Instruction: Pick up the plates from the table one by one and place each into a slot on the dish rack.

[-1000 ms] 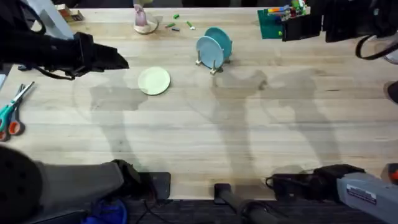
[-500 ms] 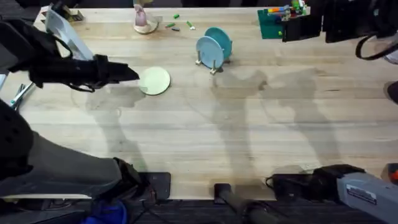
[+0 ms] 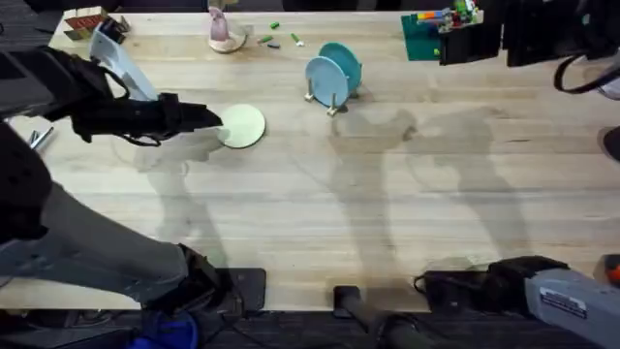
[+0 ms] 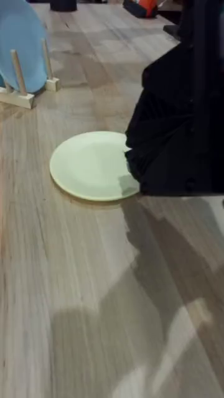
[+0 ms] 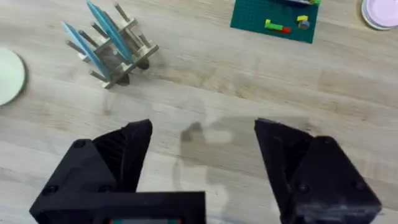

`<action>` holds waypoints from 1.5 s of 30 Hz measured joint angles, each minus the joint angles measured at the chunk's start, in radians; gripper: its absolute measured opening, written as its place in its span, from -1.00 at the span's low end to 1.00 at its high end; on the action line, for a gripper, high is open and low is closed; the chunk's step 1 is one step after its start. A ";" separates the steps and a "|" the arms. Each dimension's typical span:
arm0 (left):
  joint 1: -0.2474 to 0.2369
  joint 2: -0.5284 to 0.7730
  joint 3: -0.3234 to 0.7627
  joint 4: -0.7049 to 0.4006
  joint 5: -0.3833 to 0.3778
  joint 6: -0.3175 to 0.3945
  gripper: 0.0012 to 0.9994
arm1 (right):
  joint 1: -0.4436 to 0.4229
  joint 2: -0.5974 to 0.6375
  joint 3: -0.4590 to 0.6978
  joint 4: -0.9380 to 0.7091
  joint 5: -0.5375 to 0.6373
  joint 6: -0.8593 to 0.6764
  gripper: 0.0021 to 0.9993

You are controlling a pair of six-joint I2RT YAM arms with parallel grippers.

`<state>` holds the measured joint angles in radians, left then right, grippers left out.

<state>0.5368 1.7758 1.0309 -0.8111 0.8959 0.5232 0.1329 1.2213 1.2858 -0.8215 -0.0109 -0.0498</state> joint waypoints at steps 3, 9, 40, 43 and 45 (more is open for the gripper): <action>-0.020 0.033 0.000 0.025 0.000 -0.008 -0.92 | 0.000 0.000 0.000 0.000 0.000 0.000 0.99; -0.048 0.072 0.000 0.099 -0.001 -0.049 -0.92 | 0.000 0.000 0.000 0.000 0.000 0.000 0.99; -0.035 0.221 0.023 0.149 0.168 -0.086 -0.92 | 0.000 0.000 0.000 0.000 0.000 0.000 0.99; -0.035 0.221 0.023 0.148 0.168 -0.086 -0.93 | 0.000 0.000 0.000 0.000 0.000 0.000 0.99; -0.035 0.221 0.023 0.148 0.168 -0.086 -0.93 | 0.000 0.000 0.000 0.000 0.000 0.000 0.99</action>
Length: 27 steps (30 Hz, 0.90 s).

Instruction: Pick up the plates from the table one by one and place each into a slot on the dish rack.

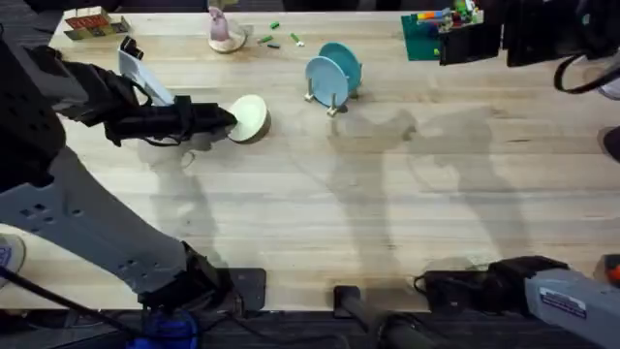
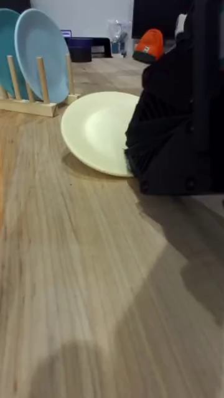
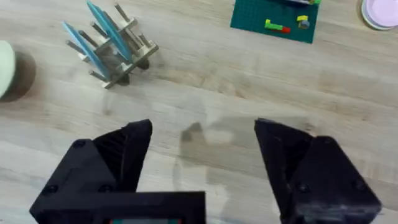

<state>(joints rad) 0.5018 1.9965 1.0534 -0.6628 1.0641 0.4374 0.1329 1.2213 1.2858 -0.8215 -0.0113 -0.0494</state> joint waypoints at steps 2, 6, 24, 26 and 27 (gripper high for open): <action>0.000 0.000 0.000 0.000 0.000 0.000 -0.93 | 0.000 0.000 0.000 0.001 -0.001 0.000 0.99; 0.000 0.000 0.000 -0.001 0.000 0.000 -0.93 | 0.000 0.000 0.000 0.003 -0.031 0.003 0.99; 0.000 0.000 0.000 -0.003 0.000 0.000 -0.93 | 0.223 0.000 0.000 0.170 -0.121 0.279 0.99; 0.000 0.000 0.000 -0.003 0.000 0.000 -0.93 | 0.247 0.001 0.000 0.190 -0.127 0.319 0.99; 0.000 0.000 0.000 -0.003 0.000 0.000 -0.93 | 0.260 0.003 0.000 0.204 -0.135 0.340 0.99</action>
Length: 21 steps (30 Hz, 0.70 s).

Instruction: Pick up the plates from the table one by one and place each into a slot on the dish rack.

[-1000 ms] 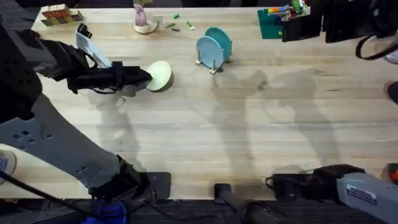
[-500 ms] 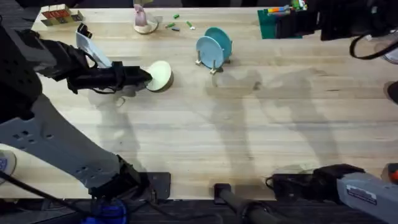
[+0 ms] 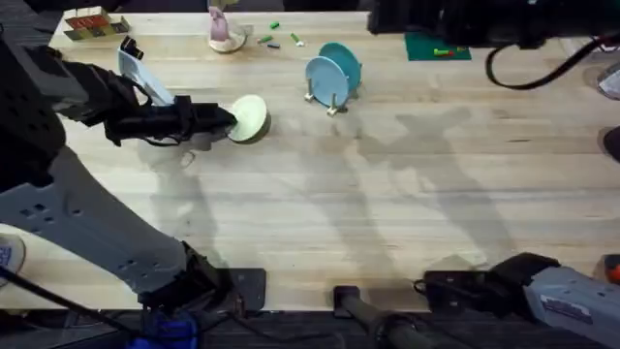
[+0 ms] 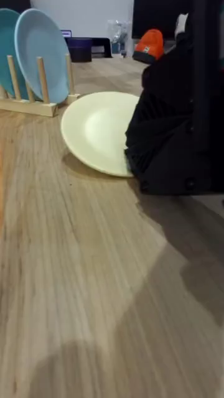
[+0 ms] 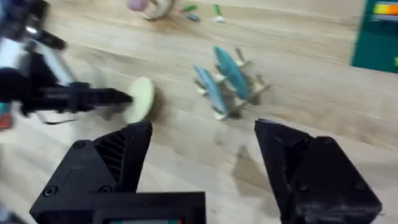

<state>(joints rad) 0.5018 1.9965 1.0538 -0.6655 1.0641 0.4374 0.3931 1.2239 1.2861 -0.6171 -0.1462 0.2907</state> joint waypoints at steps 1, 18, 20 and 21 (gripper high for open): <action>0.000 0.000 0.000 0.000 0.000 0.000 -0.93 | 0.010 0.004 0.001 0.011 -0.008 0.017 0.99; 0.000 0.000 0.000 0.000 0.000 0.000 -0.93 | 0.155 0.299 0.006 0.267 -0.111 0.156 0.99; 0.000 0.000 0.000 0.000 0.000 0.000 -0.93 | 0.165 0.336 0.006 0.304 -0.123 0.175 0.99; 0.000 0.000 0.000 0.000 0.000 0.000 -0.93 | 0.170 0.356 0.006 0.323 -0.130 0.184 0.99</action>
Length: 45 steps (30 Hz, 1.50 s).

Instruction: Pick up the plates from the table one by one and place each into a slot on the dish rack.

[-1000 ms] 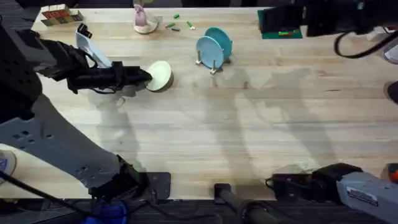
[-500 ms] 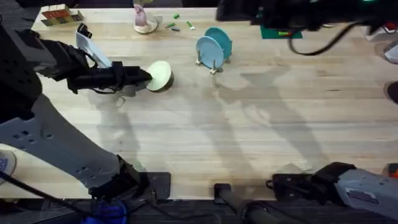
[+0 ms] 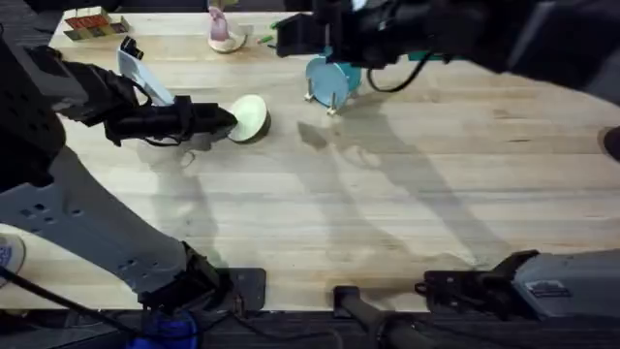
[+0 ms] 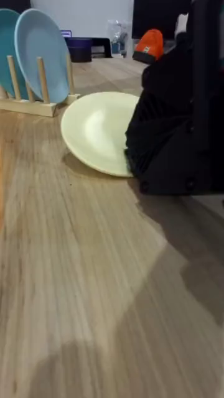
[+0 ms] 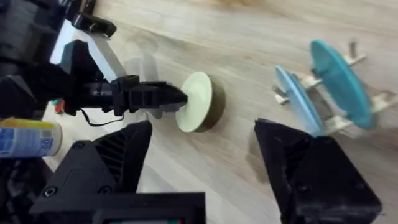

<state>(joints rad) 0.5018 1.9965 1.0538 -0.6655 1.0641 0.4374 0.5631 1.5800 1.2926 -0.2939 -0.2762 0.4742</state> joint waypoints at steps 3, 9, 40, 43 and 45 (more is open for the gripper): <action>0.000 0.000 0.000 0.000 0.000 0.000 -0.93 | 0.015 0.062 0.000 0.055 -0.024 0.028 0.99; 0.000 0.000 0.000 0.000 0.000 0.000 -0.93 | 0.045 0.164 0.000 0.148 -0.047 0.087 0.99; 0.000 0.000 0.000 0.000 0.000 0.000 -0.93 | 0.149 0.356 0.000 0.320 0.001 0.234 0.99; 0.000 0.000 0.000 0.000 0.000 0.000 -0.93 | 0.161 0.370 0.000 0.320 0.008 0.239 0.99; 0.000 0.000 0.000 0.000 0.000 0.000 -0.93 | 0.168 0.376 0.000 0.322 0.019 0.251 0.98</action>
<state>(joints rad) 0.5018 1.9965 1.0538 -0.6655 1.0641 0.4376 0.7308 1.9560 1.2926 0.0281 -0.2570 0.7248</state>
